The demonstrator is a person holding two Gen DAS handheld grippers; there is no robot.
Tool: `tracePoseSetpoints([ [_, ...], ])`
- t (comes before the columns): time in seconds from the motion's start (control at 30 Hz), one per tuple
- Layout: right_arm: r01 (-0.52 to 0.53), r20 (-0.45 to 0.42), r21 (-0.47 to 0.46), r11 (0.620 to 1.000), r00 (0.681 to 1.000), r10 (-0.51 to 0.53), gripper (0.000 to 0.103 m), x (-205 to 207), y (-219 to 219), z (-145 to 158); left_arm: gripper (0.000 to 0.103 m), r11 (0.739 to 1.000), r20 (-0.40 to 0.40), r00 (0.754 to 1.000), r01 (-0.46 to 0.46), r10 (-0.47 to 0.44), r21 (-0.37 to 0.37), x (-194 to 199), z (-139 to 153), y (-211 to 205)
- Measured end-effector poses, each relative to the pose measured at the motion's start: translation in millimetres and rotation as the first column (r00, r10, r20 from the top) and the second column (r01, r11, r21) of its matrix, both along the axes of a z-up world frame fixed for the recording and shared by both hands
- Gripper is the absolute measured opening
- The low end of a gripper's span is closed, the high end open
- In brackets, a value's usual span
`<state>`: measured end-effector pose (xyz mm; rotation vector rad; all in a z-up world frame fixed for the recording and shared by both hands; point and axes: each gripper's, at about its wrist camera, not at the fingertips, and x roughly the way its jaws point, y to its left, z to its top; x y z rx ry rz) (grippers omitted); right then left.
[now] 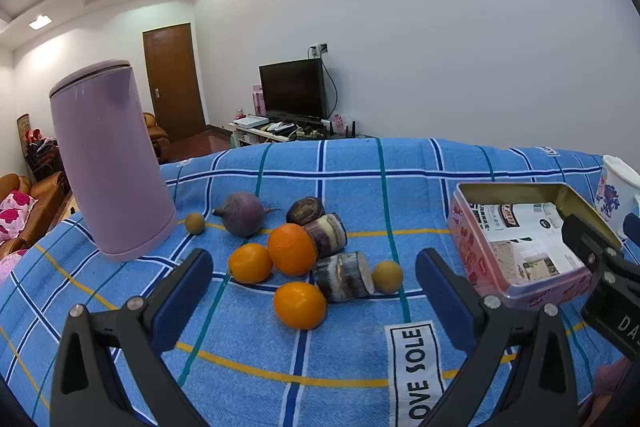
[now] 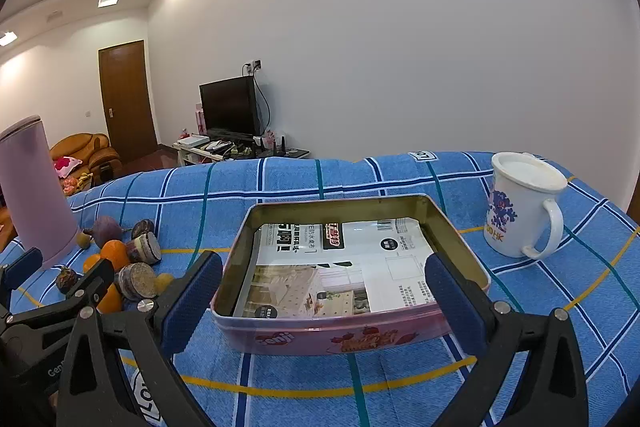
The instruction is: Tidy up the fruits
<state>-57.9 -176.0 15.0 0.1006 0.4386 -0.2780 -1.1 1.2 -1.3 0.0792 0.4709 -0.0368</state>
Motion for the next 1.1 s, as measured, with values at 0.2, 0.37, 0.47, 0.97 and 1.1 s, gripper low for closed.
tracePoseSetpoints([
  [0.2,-0.002,0.004,0.003,1.0,1.0,0.002,0.102,-1.4,0.7,0.2,0.103,1.0,0.0,1.0,-0.001,0.001,0.0,-0.1,-0.1,0.9],
  [0.37,-0.001,0.004,0.002,1.0,1.0,0.001,0.102,-1.3,1.0,-0.1,0.103,1.0,-0.001,1.0,-0.001,0.001,0.0,0.3,0.0,1.7],
  [0.47,-0.002,0.004,0.002,1.0,1.0,0.002,0.102,-1.4,1.3,0.0,0.103,1.0,-0.002,1.0,-0.002,0.002,-0.001,0.2,-0.1,1.8],
  [0.97,-0.006,0.007,0.006,1.0,1.0,0.006,0.102,-2.1,1.5,-0.3,0.103,1.0,-0.003,1.0,-0.001,0.001,0.0,0.6,-0.4,2.0],
  [1.1,-0.005,0.008,0.006,1.0,1.0,0.005,0.102,-2.0,1.5,-0.1,0.103,1.0,-0.004,1.0,-0.002,0.002,-0.001,0.7,-0.3,2.2],
])
